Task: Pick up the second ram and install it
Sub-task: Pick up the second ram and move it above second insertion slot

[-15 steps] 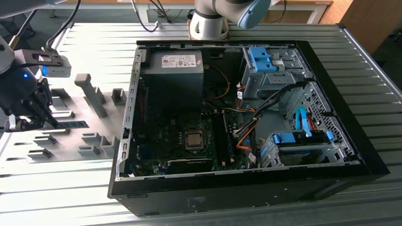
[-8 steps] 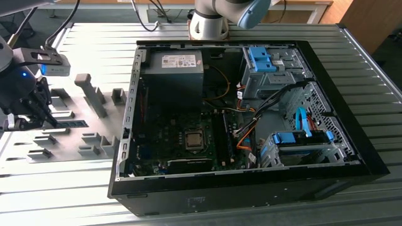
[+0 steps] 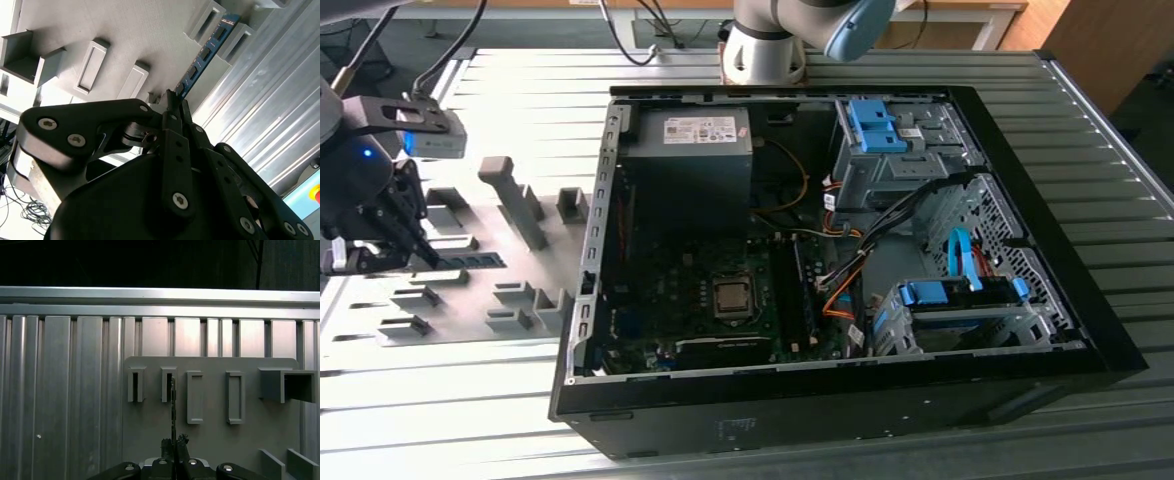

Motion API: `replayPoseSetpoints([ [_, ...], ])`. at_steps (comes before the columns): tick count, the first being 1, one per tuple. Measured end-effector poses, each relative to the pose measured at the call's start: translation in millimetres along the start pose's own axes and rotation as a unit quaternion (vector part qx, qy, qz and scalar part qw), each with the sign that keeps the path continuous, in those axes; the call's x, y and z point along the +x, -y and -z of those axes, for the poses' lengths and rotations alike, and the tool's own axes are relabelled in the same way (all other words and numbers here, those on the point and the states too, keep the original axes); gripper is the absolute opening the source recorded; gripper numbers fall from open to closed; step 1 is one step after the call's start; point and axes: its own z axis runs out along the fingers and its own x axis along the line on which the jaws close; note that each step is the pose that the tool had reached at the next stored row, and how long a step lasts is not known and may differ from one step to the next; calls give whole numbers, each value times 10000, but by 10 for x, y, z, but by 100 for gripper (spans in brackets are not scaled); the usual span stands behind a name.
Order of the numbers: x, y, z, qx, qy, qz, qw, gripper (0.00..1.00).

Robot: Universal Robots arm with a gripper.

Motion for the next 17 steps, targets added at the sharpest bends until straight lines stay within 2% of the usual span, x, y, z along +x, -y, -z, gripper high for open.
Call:
replayPoseSetpoints([
  [17, -1, -1, 73, 0, 0, 0, 10000, 14],
])
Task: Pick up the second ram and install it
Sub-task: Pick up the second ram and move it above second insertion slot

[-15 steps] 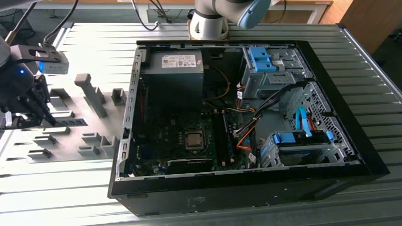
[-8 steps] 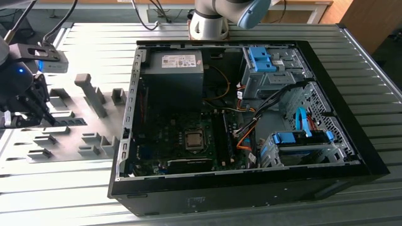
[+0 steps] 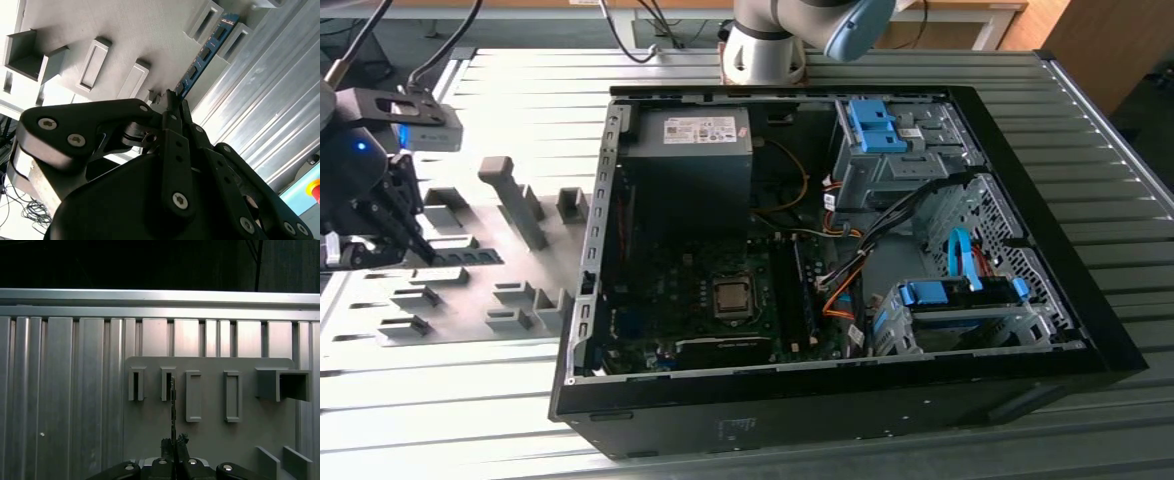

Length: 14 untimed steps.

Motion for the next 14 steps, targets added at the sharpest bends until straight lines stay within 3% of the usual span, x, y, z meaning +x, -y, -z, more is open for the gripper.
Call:
replayPoseSetpoints([
  [14, 0, -1, 33, -1, -1, 0, 10000, 14],
])
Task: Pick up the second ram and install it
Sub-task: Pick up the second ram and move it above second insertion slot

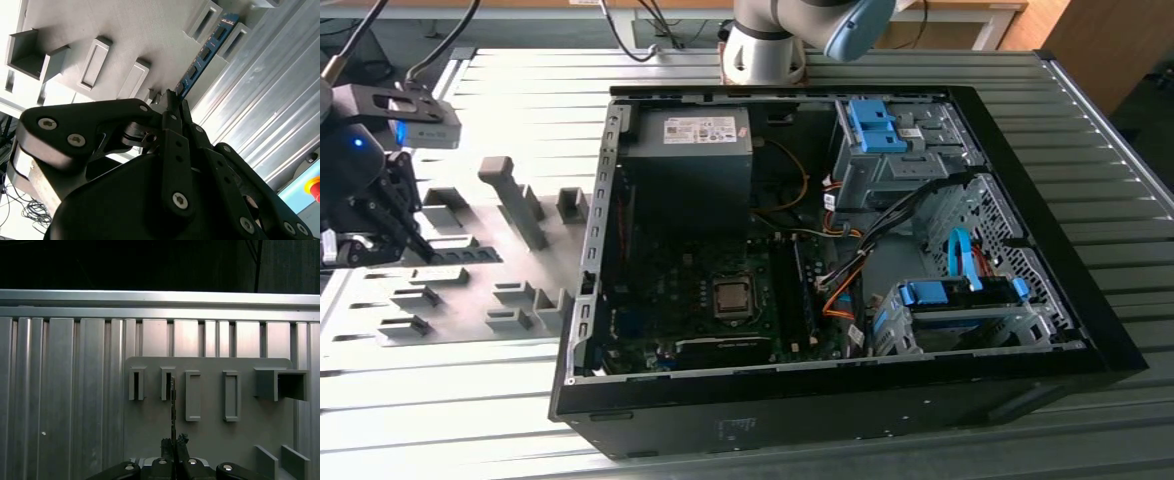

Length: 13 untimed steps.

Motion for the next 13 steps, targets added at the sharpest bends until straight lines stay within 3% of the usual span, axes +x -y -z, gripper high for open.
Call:
replayPoseSetpoints([
  [13, -1, -1, 57, 0, 0, 0, 10000, 14],
])
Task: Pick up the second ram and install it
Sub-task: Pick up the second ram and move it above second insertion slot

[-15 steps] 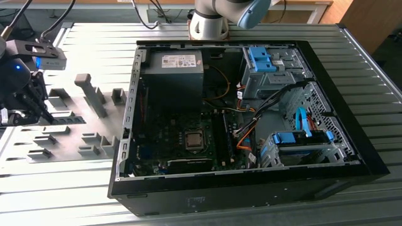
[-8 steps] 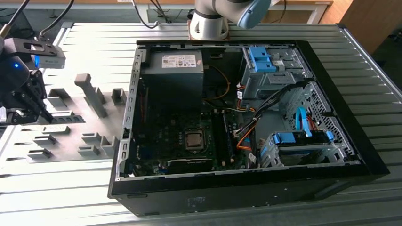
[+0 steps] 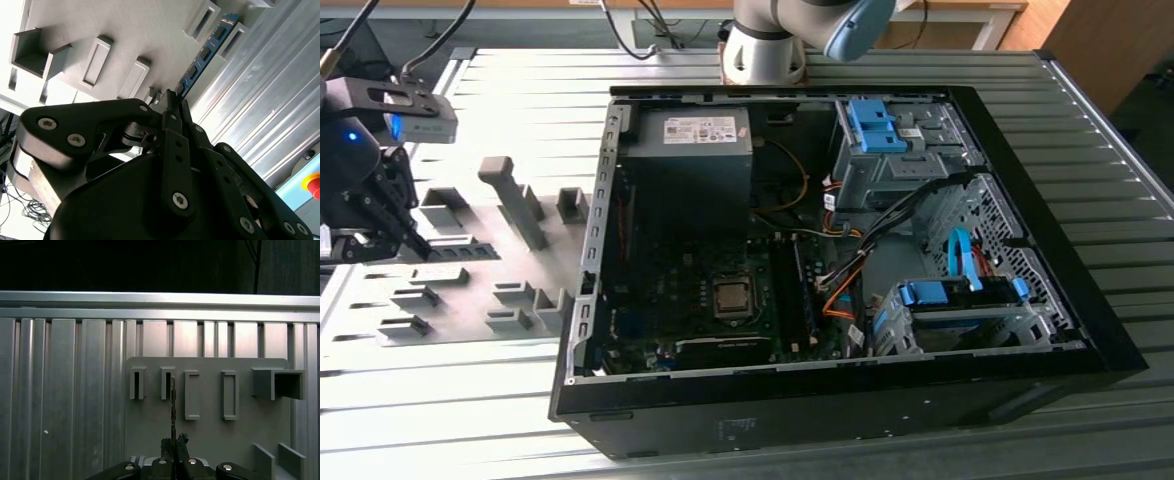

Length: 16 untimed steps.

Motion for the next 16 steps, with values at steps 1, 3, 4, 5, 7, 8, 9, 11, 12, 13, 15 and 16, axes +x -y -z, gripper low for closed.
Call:
replayPoseSetpoints([
  [1, 0, 0, 3, 1, 0, 0, 10000, 14],
  [3, 0, 0, 8, 1, 1, 0, 10000, 14],
  [4, 0, 0, 10, 1, 1, 0, 10000, 14],
  [5, 0, 0, 12, 0, 0, 0, 10000, 14],
  [7, -1, 0, 16, 0, 0, 0, 10000, 14],
  [8, -1, 0, 17, 0, 0, 0, 10000, 14],
  [9, -1, 0, 20, 0, 0, 0, 10000, 14],
  [11, -1, 0, 23, 1, 0, 0, 10000, 14],
  [12, -1, 0, 25, 0, 0, 0, 10000, 14],
  [13, -1, 0, 27, 0, 0, 0, 10000, 14],
  [15, -1, 0, 31, 1, -1, 0, 10000, 14],
  [16, -1, 0, 33, 0, -1, 0, 10000, 14],
])
